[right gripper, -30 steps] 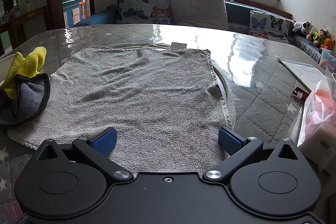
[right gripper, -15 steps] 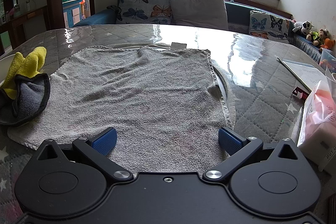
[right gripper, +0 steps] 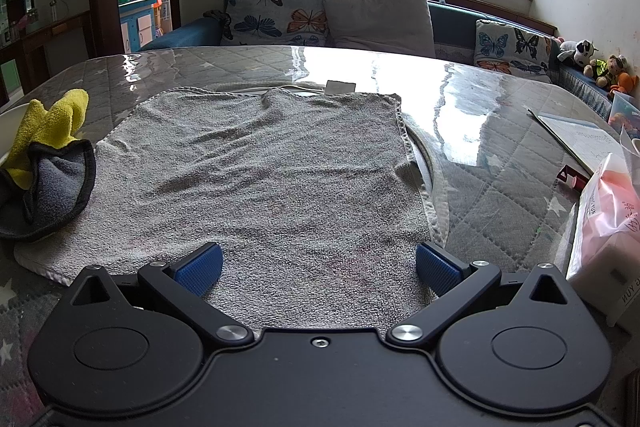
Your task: Clean bowl
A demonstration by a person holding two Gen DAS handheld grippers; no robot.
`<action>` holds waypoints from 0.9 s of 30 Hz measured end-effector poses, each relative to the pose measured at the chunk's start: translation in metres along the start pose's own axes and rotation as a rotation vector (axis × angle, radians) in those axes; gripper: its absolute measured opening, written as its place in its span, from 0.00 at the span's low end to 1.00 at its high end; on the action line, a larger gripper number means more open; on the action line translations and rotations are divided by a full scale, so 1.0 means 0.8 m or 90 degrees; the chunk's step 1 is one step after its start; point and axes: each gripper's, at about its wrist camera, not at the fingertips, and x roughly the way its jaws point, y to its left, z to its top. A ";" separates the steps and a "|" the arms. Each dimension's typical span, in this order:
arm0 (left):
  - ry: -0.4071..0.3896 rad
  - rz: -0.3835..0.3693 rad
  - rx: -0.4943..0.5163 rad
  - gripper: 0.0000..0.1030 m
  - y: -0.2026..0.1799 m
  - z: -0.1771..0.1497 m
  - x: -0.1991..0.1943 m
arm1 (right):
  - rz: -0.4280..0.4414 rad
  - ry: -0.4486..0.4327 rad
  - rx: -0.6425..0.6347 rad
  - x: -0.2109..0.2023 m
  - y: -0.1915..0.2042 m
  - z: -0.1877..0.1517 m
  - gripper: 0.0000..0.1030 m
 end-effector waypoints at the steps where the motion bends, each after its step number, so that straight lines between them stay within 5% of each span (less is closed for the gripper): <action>1: 0.000 0.000 0.000 1.00 0.000 0.000 0.000 | 0.000 0.000 0.000 0.001 0.001 0.000 1.00; 17: 0.011 0.038 -0.023 1.00 0.000 -0.003 -0.007 | -0.011 -0.004 -0.010 -0.003 0.012 0.003 1.00; 27: 0.013 0.027 -0.048 0.99 -0.009 -0.001 -0.050 | 0.063 -0.058 -0.058 -0.037 0.064 0.018 1.00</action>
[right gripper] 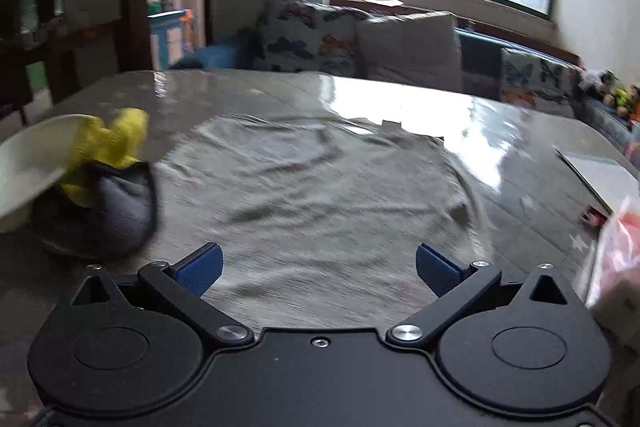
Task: Clean bowl
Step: 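Grasp the yellow cloth with the right tool while the left tool grips the white bowl rim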
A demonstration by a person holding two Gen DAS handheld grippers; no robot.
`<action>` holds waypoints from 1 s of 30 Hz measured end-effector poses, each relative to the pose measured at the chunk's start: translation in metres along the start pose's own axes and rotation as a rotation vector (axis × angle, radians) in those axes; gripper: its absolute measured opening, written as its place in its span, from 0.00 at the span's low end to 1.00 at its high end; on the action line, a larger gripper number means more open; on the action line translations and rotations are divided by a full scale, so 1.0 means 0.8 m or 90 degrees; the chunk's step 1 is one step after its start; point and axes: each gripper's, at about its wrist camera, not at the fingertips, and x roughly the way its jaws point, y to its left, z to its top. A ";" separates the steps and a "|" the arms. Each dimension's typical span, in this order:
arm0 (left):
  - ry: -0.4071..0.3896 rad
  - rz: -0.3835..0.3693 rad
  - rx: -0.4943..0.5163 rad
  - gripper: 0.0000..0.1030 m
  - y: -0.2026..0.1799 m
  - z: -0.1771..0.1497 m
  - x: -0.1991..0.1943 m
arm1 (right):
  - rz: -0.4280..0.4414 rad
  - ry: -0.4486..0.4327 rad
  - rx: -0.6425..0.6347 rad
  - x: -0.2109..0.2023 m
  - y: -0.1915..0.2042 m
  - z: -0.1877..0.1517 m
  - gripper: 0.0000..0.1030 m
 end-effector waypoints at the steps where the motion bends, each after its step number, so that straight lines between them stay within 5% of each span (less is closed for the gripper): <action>1: -0.002 -0.004 0.001 0.99 -0.003 0.000 -0.006 | 0.010 -0.007 -0.012 -0.003 0.009 0.003 1.00; 11: -0.009 -0.056 0.051 0.98 -0.045 -0.001 -0.046 | 0.118 -0.043 -0.116 -0.007 0.096 0.026 1.00; 21: -0.005 -0.099 0.090 0.92 -0.095 -0.003 -0.066 | 0.181 -0.015 -0.147 0.015 0.135 0.043 0.68; 30: -0.030 -0.160 0.161 0.87 -0.136 -0.009 -0.085 | 0.193 -0.013 -0.165 0.037 0.150 0.057 0.56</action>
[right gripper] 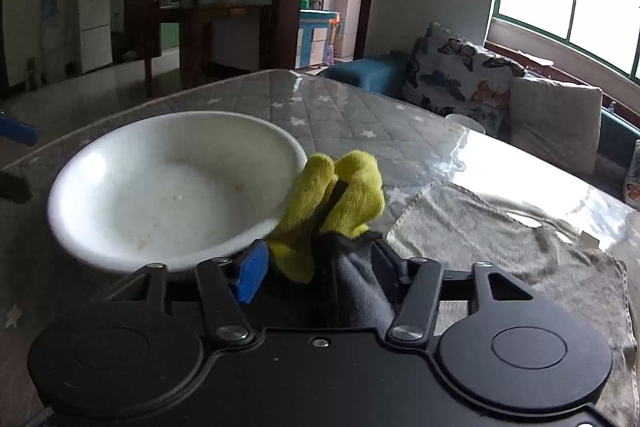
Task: Clean bowl
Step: 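Grasp the yellow cloth with the right tool while the left tool grips the white bowl rim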
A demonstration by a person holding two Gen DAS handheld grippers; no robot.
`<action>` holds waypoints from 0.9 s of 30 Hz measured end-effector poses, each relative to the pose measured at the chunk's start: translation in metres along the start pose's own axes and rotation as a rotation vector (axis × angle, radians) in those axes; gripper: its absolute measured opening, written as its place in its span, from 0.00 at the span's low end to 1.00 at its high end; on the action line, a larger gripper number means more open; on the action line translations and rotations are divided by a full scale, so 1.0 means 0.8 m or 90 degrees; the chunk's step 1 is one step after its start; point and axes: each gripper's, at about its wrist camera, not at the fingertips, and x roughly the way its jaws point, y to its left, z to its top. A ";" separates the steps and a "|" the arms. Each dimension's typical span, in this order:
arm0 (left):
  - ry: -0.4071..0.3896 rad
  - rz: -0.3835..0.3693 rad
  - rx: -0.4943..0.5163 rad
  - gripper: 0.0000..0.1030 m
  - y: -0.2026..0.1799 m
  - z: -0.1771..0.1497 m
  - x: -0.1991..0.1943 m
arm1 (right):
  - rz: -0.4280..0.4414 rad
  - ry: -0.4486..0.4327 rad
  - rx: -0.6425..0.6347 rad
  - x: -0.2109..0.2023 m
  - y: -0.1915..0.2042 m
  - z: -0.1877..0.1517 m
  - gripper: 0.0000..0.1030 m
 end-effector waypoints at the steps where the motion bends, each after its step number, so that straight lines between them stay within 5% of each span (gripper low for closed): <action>1: -0.003 -0.006 0.013 0.87 -0.006 0.001 0.000 | 0.000 0.001 0.001 0.001 -0.001 0.001 0.55; 6: -0.008 -0.027 0.067 0.86 -0.031 0.001 0.008 | 0.011 0.014 -0.002 0.008 -0.003 -0.001 0.42; 27: 0.016 -0.086 0.215 0.76 -0.106 0.007 0.077 | 0.052 0.020 -0.021 0.025 -0.004 -0.001 0.38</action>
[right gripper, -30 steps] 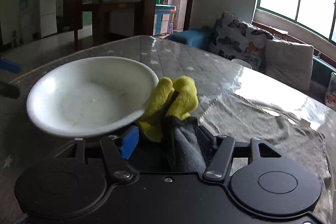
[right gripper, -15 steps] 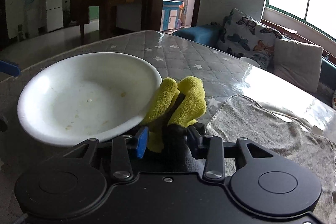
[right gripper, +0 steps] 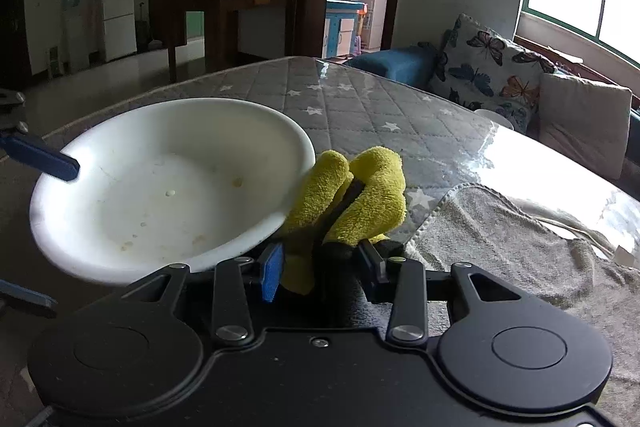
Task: Clean bowl
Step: 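Grasp the yellow cloth with the right tool while the left tool grips the white bowl rim, then wipe the yellow cloth along the bowl rim with the right tool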
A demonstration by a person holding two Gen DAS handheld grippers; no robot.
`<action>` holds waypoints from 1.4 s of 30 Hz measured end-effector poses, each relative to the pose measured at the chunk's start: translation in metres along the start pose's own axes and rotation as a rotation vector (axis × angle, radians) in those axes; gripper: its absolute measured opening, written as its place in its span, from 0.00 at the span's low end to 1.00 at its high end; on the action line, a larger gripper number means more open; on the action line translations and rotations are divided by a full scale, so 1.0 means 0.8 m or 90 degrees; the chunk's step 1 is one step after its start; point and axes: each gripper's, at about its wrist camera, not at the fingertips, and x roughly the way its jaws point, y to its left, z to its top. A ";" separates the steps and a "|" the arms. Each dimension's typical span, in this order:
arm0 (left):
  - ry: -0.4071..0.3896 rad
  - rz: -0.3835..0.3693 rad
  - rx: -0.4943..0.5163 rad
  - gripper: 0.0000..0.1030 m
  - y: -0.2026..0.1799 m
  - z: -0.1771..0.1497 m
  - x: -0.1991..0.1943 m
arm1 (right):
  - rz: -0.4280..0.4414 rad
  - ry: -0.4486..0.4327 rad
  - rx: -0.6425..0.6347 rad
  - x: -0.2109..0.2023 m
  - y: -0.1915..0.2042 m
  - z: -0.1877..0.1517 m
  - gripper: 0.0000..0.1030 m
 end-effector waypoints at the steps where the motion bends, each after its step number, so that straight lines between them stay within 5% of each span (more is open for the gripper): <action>1: 0.003 -0.001 0.001 0.72 0.000 0.001 0.004 | 0.000 0.000 -0.002 0.001 0.000 0.000 0.37; 5: 0.017 -0.006 -0.005 0.57 0.000 0.006 0.018 | -0.012 -0.001 -0.008 0.001 0.001 0.002 0.20; 13: 0.036 -0.003 -0.034 0.53 0.002 0.010 0.040 | -0.029 0.004 -0.024 0.007 0.002 0.003 0.24; 18: 0.044 -0.035 -0.052 0.30 0.001 0.013 0.050 | -0.037 0.006 -0.018 0.017 0.005 0.003 0.23; 42: 0.042 -0.009 -0.055 0.23 0.021 -0.003 0.032 | 0.034 -0.006 0.007 -0.041 0.054 -0.024 0.18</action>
